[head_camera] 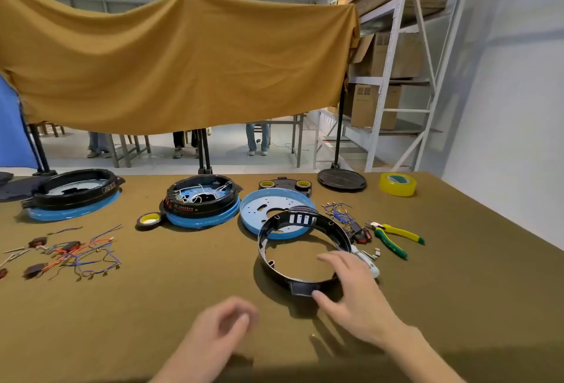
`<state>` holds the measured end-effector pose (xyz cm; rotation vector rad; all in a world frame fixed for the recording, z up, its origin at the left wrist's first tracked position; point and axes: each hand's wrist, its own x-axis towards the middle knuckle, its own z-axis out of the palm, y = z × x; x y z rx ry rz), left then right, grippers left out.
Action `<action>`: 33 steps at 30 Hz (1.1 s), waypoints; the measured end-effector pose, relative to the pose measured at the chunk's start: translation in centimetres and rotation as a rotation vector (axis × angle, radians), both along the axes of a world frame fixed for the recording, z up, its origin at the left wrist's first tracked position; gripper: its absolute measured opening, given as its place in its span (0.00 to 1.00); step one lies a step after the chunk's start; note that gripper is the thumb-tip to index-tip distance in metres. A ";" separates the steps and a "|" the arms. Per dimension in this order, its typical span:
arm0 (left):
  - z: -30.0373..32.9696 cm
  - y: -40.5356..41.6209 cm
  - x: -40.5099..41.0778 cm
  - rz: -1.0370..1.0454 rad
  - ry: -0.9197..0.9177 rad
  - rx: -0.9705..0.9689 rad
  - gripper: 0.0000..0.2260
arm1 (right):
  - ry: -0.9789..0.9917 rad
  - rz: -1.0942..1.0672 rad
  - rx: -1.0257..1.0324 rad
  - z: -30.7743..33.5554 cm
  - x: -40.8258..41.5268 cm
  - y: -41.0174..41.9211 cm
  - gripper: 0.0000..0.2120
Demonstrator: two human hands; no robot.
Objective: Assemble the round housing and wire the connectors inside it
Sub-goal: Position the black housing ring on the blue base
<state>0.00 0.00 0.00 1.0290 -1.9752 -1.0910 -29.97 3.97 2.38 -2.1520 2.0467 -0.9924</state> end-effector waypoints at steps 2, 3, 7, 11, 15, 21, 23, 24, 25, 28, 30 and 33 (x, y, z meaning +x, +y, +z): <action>1.7 -2.2 -2.2 0.117 -0.070 -0.145 0.13 | 0.188 0.109 0.211 0.4 0.0 -2.2 0.27; 1.8 -3.5 -2.9 0.125 -0.110 -0.228 0.16 | 0.221 0.140 0.287 0.3 0.0 -3.1 0.26; 0.8 -8.5 -4.8 0.022 -0.434 -0.559 0.34 | 0.265 0.206 0.316 -0.2 -0.1 -4.4 0.23; 0.9 -12.8 -6.3 -0.068 -0.569 -0.822 0.22 | 0.316 0.254 0.183 0.5 -0.4 -5.3 0.20; 1.4 -14.9 -6.4 -0.099 -0.454 -0.853 0.16 | 0.241 0.249 -0.010 2.3 -0.8 -6.3 0.18; 3.6 -14.0 -6.9 -0.163 -0.145 -0.582 0.16 | 0.001 0.178 -0.310 6.0 -1.5 -8.2 0.19; 4.0 -13.5 -7.4 -0.152 -0.017 -0.524 0.13 | -0.051 0.116 -0.336 6.8 -1.8 -9.1 0.22; 4.1 -13.3 -7.5 -0.132 0.047 -0.490 0.11 | -0.108 0.076 -0.330 6.9 -1.9 -9.5 0.23; 4.3 -13.2 -7.6 -0.102 0.105 -0.453 0.09 | -0.189 0.040 -0.306 6.9 -2.0 -9.8 0.25; 5.4 -12.9 -7.6 0.013 0.271 -0.320 0.08 | -0.324 -0.041 -0.045 5.7 -2.1 -10.9 0.27; 6.2 -13.0 -7.5 0.120 0.422 -0.182 0.07 | -0.238 -0.075 0.172 4.1 -1.8 -11.6 0.26; 7.0 -14.0 -7.2 0.221 0.686 0.145 0.14 | -0.148 -0.069 0.324 2.2 -1.1 -12.7 0.28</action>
